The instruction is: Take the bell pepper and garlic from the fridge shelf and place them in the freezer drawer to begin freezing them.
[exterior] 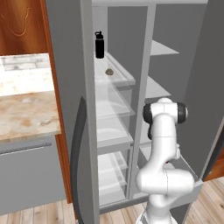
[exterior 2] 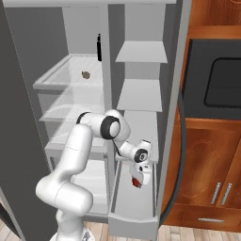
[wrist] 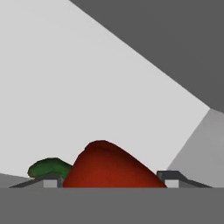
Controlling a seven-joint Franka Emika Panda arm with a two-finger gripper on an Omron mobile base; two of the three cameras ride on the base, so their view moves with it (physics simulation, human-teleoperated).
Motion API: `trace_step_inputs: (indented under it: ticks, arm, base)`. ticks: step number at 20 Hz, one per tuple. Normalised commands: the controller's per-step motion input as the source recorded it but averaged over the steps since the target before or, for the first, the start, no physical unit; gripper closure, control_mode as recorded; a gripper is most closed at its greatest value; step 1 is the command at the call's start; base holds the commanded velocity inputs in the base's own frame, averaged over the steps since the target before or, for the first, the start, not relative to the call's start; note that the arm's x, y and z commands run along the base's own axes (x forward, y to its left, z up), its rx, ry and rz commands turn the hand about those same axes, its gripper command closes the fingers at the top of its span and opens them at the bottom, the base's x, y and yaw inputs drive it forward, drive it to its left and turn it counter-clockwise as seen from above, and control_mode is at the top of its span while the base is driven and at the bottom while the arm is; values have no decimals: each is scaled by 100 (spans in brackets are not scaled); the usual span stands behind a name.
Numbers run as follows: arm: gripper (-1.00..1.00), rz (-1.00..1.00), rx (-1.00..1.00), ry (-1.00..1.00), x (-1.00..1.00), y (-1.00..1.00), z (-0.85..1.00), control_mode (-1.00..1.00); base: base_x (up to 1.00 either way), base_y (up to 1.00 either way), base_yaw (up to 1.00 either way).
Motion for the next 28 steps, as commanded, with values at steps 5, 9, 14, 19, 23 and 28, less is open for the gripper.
trace_step_inputs:
  ticks: [5,9,14,19,23,28]
  arm:
    - [100,0,0,0,31,-30,-69,-100]
    - [100,0,0,0,33,-21,-58,-100]
    - [-100,0,-1,0,22,-18,-60,-100]
    - [-100,-1,0,-6,0,0,-4,-100]
    - [-100,-3,1,-1,-14,0,34,-100]
    - [-100,-4,0,-8,-24,5,72,-100]
  base:
    - [0,0,0]
    - [0,0,0]
    - [0,0,0]
    - [0,0,0]
    - [0,0,0]
    - [0,0,0]
